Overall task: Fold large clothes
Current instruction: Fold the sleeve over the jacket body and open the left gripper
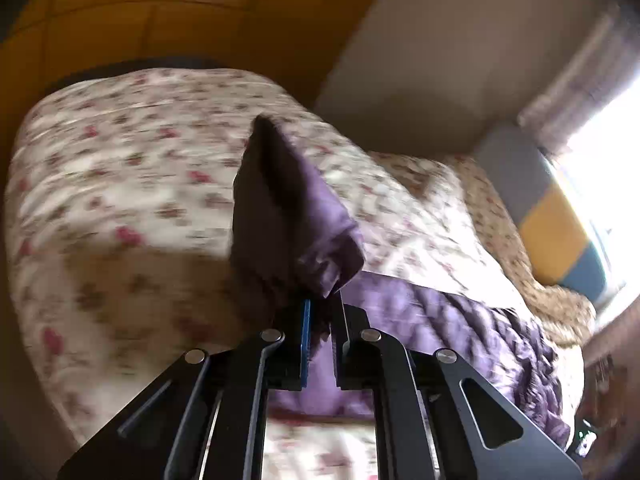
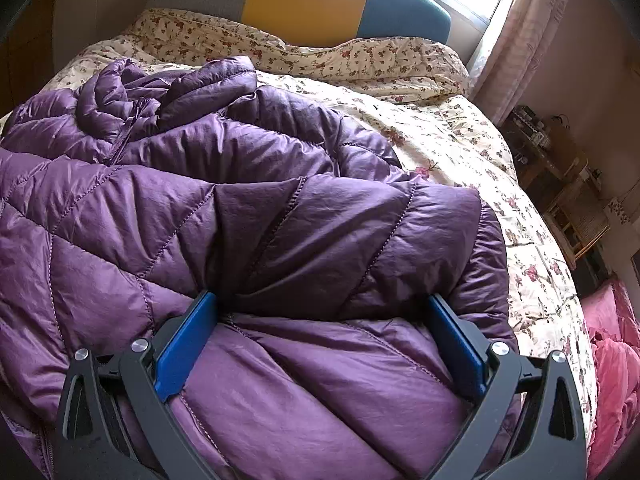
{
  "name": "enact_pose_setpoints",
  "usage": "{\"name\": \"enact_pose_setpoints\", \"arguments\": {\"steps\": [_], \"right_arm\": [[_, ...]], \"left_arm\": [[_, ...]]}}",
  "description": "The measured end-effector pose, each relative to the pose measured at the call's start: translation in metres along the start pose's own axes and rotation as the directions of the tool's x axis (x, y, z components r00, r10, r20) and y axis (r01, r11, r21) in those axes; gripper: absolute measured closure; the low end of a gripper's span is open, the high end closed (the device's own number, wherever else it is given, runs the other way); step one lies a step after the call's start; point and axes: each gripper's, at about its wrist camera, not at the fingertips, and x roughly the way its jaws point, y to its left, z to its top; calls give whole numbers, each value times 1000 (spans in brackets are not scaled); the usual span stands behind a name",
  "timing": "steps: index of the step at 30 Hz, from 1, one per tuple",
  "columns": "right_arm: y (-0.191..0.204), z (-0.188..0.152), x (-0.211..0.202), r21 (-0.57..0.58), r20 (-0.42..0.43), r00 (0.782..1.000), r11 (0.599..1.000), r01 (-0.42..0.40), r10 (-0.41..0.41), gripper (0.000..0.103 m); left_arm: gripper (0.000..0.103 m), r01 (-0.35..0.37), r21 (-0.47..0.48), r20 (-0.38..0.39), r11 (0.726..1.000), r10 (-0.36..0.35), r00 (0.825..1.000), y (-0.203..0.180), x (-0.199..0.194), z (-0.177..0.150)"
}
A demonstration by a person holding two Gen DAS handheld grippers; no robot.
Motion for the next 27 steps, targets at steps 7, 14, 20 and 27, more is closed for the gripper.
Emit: {"name": "enact_pose_setpoints", "arguments": {"steps": [7, 14, 20, 27], "right_arm": [[0, 0, 0, 1, 0, 1000, 1000, -2, 2, 2], [-1, 0, 3, 15, -7, 1000, 1000, -21, 21, 2], [-3, 1, 5, 27, -10, 999, 999, -36, 36, 2], [-5, 1, 6, 32, -12, 999, 998, -46, 46, 2]], "left_arm": [[96, 149, 102, -80, 984, -141, 987, -88, 29, -18], [96, 308, 228, -202, 924, -265, 943, -182, 47, -64], [96, 434, 287, -313, 854, -344, 885, -253, 55, -111], [96, 570, 303, -456, 764, -409, 790, -301, 69, -160]]}}
